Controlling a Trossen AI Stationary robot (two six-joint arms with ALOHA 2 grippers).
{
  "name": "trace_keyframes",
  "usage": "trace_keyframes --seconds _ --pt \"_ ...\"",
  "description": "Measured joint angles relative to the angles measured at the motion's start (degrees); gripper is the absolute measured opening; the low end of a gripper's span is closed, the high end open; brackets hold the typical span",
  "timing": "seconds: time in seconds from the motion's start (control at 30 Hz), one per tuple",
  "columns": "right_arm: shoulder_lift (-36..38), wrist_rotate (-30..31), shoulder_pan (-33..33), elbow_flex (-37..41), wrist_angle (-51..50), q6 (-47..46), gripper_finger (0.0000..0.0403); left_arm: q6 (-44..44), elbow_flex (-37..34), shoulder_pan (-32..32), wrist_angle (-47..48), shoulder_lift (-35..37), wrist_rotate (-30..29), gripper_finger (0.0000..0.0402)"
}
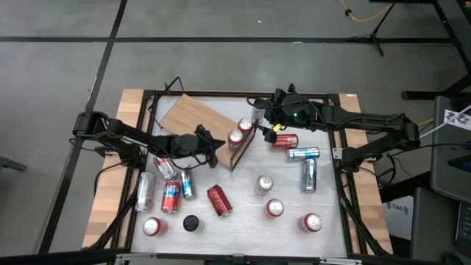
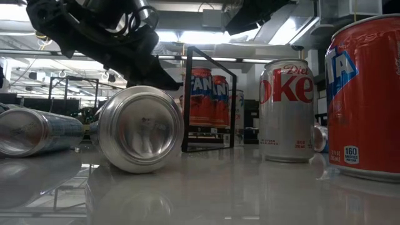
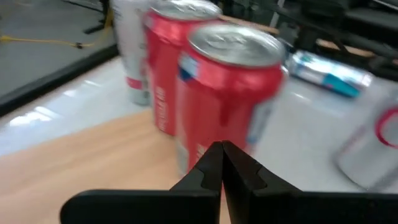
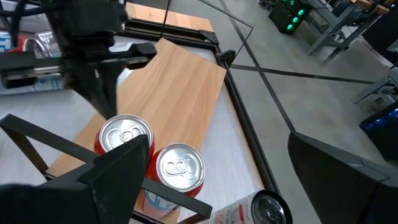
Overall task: Pick and place cans onto a shelf
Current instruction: Put the middle right red soda can on the shelf aligned with the other red soda can
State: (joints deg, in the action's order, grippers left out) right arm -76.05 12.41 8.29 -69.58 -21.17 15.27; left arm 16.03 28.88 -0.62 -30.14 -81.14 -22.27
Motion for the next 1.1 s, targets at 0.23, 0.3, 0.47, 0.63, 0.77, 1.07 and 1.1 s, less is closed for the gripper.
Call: trace_keyframes --seconds 0.23,0.3,0.47,0.63,0.77,1.07,1.1 --pt "0.0 0.0 0.0 0.0 0.0 0.0 0.0374 0.4 0.0 -2.3 1.8 -0.1 2.5 0.0000" --pt "0.0 0.0 0.0 0.0 0.0 0.0 0.0374 0.4 0.0 -2.8 1.9 -0.2 2.4 0.0000" --pt "0.0 0.0 0.0 0.0 0.0 0.0 0.0374 0.4 0.0 -2.6 1.6 -0.2 2.0 0.0000" --pt "0.0 0.0 0.0 0.0 0.0 0.0 0.0374 0.4 0.0 -2.2 0.6 -0.2 1.9 0.0000" --pt "0.0 0.0 0.0 0.0 0.0 0.0 0.0374 0.4 0.0 -2.1 0.4 -0.2 1.9 0.0000" --pt "0.0 0.0 0.0 0.0 0.0 0.0 0.0374 0.5 0.0 -2.1 -0.9 -0.2 2.0 0.0000" --pt "0.0 0.0 0.0 0.0 0.0 0.0 0.0374 0.5 0.0 -2.1 -0.9 -0.2 2.0 0.0000"
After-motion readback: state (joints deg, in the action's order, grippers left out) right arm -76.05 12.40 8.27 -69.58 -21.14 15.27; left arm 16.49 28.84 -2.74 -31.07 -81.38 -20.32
